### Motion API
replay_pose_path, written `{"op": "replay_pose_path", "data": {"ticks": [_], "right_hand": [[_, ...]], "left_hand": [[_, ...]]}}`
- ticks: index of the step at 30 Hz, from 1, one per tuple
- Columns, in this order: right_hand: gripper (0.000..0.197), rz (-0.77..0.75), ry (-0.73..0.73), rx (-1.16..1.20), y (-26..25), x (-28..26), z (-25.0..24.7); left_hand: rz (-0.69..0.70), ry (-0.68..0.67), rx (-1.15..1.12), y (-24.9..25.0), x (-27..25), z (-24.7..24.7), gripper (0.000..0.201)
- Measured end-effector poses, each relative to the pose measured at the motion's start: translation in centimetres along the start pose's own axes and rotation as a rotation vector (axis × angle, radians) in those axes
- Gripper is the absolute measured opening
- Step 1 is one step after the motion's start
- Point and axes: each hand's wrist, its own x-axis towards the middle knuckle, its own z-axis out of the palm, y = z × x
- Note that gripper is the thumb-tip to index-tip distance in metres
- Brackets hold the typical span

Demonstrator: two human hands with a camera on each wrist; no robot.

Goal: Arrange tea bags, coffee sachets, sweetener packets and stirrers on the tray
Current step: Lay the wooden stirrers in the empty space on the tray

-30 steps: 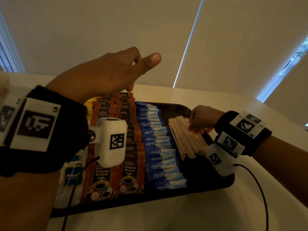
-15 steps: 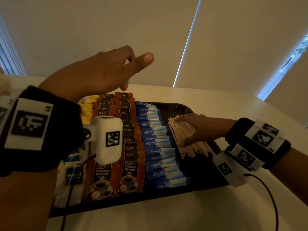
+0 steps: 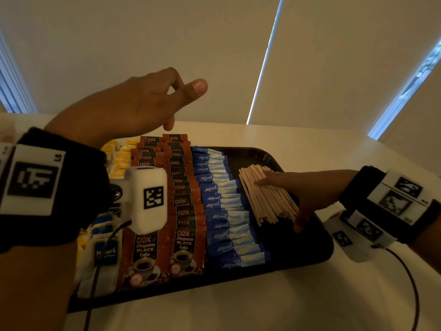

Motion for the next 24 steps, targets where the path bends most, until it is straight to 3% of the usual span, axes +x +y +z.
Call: {"op": "replay_pose_path", "data": {"ticks": [12,17,24], "right_hand": [[0.11,-0.021,0.022,-0.024,0.35,0.22,0.1],[0.106,-0.014,0.048,-0.026,0.4,0.31,-0.01],[0.102,-0.015,0.084,-0.018,0.08,0.06,0.03]], "left_hand": [[0.039,-0.015,0.031,-0.57,0.26,-0.02,0.083],[0.014,-0.011,0.021,-0.23,0.26,0.14,0.072],[0.008,-0.012,0.014,-0.22,0.18,0.06,0.074]]}}
